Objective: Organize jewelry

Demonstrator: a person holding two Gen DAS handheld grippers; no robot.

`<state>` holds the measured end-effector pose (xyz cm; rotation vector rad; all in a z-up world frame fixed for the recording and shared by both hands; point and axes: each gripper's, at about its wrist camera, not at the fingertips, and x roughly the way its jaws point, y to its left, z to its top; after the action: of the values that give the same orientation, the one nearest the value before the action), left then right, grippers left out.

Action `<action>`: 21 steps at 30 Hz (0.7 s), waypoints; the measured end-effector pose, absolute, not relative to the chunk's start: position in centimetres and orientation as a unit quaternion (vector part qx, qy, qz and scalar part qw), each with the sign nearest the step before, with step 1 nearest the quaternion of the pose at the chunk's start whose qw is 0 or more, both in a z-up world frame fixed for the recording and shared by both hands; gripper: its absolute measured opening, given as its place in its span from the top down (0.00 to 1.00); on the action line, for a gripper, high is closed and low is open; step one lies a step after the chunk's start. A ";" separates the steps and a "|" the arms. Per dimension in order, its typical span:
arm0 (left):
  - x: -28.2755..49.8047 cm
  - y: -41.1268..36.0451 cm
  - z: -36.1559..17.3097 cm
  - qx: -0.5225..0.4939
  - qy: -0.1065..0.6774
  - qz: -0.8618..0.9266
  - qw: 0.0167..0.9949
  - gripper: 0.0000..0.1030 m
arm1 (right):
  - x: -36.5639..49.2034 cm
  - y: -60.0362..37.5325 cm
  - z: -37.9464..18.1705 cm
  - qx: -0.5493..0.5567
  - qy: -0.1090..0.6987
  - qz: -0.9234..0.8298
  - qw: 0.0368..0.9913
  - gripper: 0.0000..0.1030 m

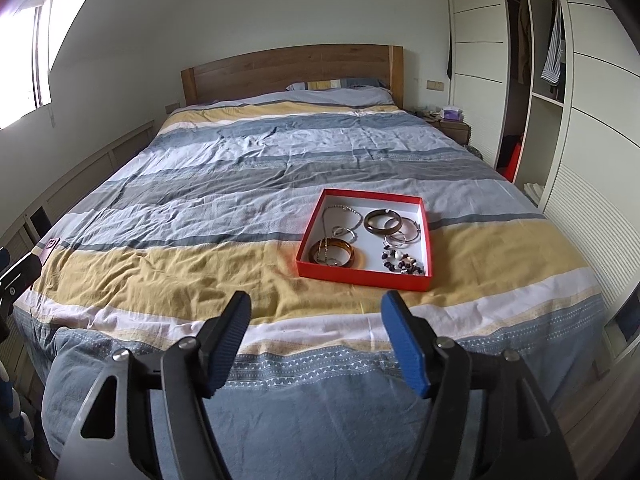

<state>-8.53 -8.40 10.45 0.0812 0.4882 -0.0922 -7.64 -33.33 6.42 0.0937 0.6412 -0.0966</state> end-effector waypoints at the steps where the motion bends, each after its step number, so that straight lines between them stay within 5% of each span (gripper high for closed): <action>1: -8.6 -8.4 10.5 0.041 0.241 -0.047 0.969 0.01 | -7.7 -33.3 6.4 0.045 0.315 -0.047 0.947 0.36; 21: -6.2 -8.6 8.4 0.035 0.277 -0.055 0.959 0.01 | -7.3 -34.1 5.8 0.041 0.314 -0.081 0.945 0.36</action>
<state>-6.17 -8.61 8.36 0.0709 0.5612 -0.1114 -7.33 -34.09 5.84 0.0839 0.6392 -0.1656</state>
